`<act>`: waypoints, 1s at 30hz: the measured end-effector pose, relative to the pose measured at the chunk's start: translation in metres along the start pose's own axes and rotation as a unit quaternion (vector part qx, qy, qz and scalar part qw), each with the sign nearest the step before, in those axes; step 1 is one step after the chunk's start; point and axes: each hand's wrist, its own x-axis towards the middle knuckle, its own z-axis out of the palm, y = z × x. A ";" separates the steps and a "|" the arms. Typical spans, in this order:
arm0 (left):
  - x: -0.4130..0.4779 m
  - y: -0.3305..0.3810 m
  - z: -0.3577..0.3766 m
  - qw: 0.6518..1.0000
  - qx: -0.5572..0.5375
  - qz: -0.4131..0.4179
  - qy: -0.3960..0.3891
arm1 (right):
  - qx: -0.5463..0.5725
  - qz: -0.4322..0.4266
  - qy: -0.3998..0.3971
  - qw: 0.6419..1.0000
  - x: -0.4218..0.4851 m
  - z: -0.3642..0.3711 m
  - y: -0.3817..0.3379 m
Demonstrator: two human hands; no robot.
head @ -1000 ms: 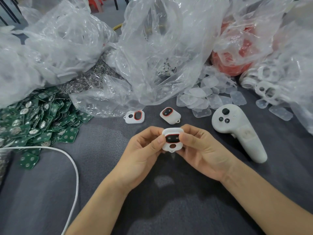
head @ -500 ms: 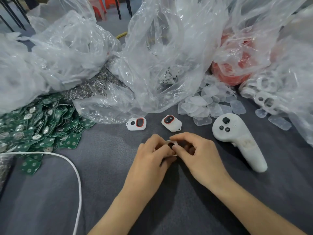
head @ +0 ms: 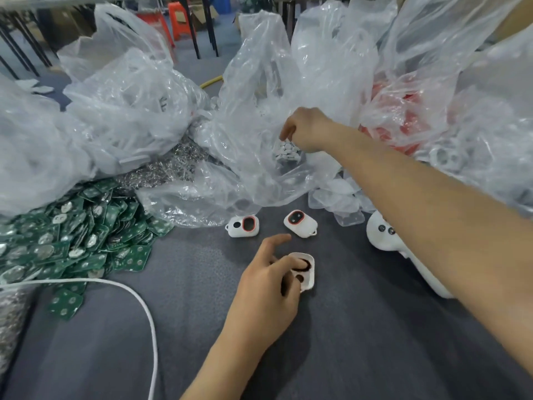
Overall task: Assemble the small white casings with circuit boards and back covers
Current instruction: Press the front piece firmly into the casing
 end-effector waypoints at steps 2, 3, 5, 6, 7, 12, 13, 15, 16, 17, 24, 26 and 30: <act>0.000 0.000 -0.002 1.000 -0.005 -0.006 -0.011 | -0.066 0.009 -0.054 0.996 0.017 0.019 0.002; 0.001 0.000 -0.002 1.000 -0.002 -0.008 -0.014 | -0.105 0.005 -0.058 0.993 0.021 0.027 0.005; 0.003 0.000 -0.003 1.000 0.007 -0.006 -0.012 | -0.119 0.004 -0.047 0.992 0.025 0.041 0.014; 0.003 -0.001 -0.004 1.000 0.013 -0.001 -0.011 | -0.112 0.007 -0.030 0.993 0.026 0.046 0.016; 0.004 -0.001 -0.005 1.000 0.019 0.006 -0.010 | -0.101 0.011 -0.010 0.995 0.027 0.050 0.018; 0.004 -0.003 -0.005 0.999 0.047 0.022 -0.016 | -0.031 0.006 0.085 0.996 0.025 0.048 0.034; 0.004 -0.002 -0.004 0.998 0.052 0.026 -0.016 | -0.010 0.017 0.099 0.995 0.024 0.046 0.037; 0.003 -0.001 -0.005 0.998 0.052 0.030 -0.013 | 0.051 0.032 0.127 0.990 0.021 0.036 0.040; 0.003 -0.001 -0.005 0.998 0.049 0.028 -0.014 | 0.089 0.039 0.139 0.986 0.018 0.030 0.039; 0.003 -0.001 -0.005 0.998 0.047 0.027 -0.017 | 0.132 0.046 0.154 0.978 0.014 0.023 0.038; 0.003 0.000 -0.006 0.998 0.038 0.040 -0.003 | 0.554 0.043 0.114 0.823 -0.098 0.005 0.032; 0.004 0.000 -0.006 0.999 0.031 0.043 0.013 | 0.605 0.044 0.090 0.790 -0.138 0.015 0.034; 0.004 0.001 -0.007 0.997 0.020 0.037 0.070 | 0.654 0.052 0.040 0.754 -0.182 0.040 0.034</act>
